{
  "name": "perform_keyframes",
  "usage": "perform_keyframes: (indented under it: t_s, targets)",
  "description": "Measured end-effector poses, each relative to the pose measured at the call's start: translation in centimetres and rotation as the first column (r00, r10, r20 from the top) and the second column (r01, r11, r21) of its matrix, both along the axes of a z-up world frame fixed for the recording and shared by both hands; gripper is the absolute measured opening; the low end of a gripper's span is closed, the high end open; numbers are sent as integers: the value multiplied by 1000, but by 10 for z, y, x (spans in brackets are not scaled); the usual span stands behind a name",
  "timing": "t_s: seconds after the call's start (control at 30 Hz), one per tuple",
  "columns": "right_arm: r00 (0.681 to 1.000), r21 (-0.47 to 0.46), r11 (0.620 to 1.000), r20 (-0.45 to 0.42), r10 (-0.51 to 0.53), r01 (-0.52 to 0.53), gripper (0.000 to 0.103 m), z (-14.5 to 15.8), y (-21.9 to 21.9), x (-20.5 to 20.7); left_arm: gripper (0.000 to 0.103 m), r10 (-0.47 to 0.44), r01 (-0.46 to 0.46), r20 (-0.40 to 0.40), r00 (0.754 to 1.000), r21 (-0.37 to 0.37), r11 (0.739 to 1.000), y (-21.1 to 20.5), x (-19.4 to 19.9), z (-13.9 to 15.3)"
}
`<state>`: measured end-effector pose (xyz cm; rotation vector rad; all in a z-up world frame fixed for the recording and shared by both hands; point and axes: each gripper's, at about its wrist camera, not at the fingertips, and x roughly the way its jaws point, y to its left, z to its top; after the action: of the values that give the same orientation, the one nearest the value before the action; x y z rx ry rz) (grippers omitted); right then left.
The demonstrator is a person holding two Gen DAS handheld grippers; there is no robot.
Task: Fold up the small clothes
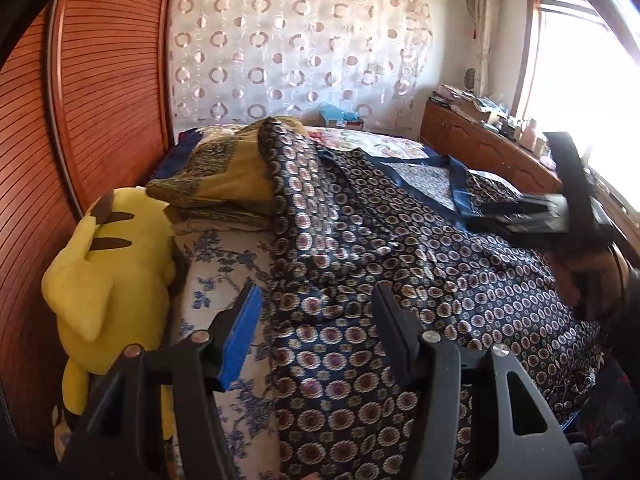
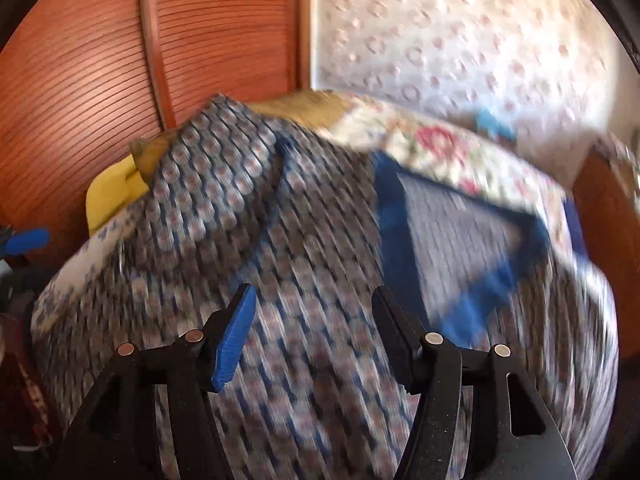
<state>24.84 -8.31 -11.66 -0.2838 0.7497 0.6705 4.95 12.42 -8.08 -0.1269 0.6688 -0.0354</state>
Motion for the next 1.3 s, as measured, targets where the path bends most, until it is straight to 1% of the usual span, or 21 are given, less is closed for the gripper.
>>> perform_keyframes:
  t_s: [0.07,0.2,0.37,0.5,0.67,0.77,0.9,1.03,1.17,1.23,1.3]
  targets:
    - [999,-10,999,19,-47,48,62,-4,-30,-13,56,-16,17,-4,1000,6,1000,-7,5,0]
    - [990,-9,990,29,-141,141,62,-8,-89,-33,56,-48,48,-10,999,11,999,-22,15,-1]
    - [971,-18,972,63,-231,232,62,-7,-142,-48,56,-100,101,-28,995,19,995,-46,32,-1]
    - [953,-3,955,60,-297,297,62,-8,-184,-58,56,-136,137,-43,990,34,990,-65,45,-1]
    - [926,5,927,57,-374,375,62,-14,-225,-66,56,-179,182,-68,982,38,983,-88,66,-5]
    - [905,7,907,51,-421,422,62,-16,-251,-69,56,-197,202,-88,976,53,978,-99,77,-9]
    - [882,1,884,50,-468,468,62,-16,-278,-71,56,-217,225,-118,969,60,972,-113,91,-13]
    - [852,6,853,49,-522,522,62,-13,-310,-70,56,-245,255,-143,959,54,965,-124,103,-18]
    - [822,5,823,47,-568,568,62,-13,-335,-65,56,-258,273,-179,950,69,959,-133,115,-26]
    - [810,9,811,31,-585,585,62,-16,-345,-62,56,-263,280,-190,946,71,957,-136,119,-29]
    - [807,18,807,5,-591,591,62,-19,-350,-58,56,-266,285,-202,942,68,956,-136,121,-32]
